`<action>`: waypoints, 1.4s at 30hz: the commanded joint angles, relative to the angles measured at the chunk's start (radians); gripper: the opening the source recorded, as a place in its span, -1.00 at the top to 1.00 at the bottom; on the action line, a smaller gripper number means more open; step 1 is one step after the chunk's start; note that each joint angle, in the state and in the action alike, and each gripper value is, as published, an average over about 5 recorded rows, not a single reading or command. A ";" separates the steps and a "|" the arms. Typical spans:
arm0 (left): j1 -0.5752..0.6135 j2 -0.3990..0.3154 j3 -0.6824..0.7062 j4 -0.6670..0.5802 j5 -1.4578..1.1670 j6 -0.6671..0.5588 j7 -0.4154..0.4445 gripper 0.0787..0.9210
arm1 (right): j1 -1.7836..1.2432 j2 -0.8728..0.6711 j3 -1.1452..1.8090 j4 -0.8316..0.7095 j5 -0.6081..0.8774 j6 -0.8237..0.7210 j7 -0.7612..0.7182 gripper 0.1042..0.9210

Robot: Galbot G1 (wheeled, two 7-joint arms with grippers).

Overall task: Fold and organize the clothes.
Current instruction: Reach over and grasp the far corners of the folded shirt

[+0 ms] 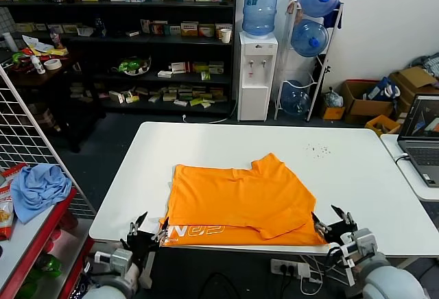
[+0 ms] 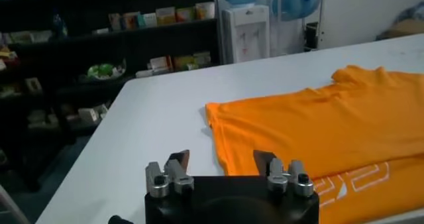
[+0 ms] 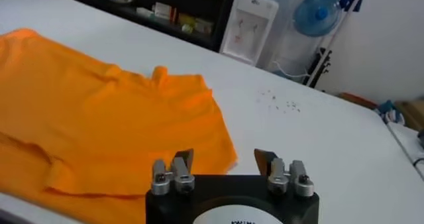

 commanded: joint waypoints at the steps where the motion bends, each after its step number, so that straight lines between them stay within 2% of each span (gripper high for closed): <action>1: -0.355 -0.027 0.090 0.229 -0.077 -0.005 0.010 -0.68 | 0.383 -0.003 -0.100 -0.280 0.114 0.040 -0.088 -0.71; 5: -0.527 -0.090 0.169 0.412 -0.102 -0.013 0.022 -0.76 | 0.541 0.030 -0.177 -0.441 0.107 0.008 -0.128 -0.76; 9: -0.638 -0.145 0.223 0.557 -0.114 -0.011 0.035 -0.77 | 0.671 0.069 -0.231 -0.586 0.081 -0.008 -0.185 -0.76; 15: -0.748 -0.200 0.257 0.751 -0.123 0.008 0.070 -0.77 | 0.766 0.138 -0.264 -0.749 0.008 -0.004 -0.295 -0.76; 20: -0.804 -0.242 0.251 0.857 -0.130 0.017 0.101 -0.77 | 0.796 0.194 -0.275 -0.841 -0.043 0.016 -0.357 -0.76; 32: -0.846 -0.284 0.226 0.973 -0.074 0.011 0.134 -0.77 | 0.828 0.292 -0.311 -0.953 -0.100 0.022 -0.399 -0.76; 42: -0.776 -0.253 0.224 0.890 -0.100 0.041 0.120 -0.77 | 0.822 0.313 -0.325 -0.950 -0.112 0.017 -0.400 -0.73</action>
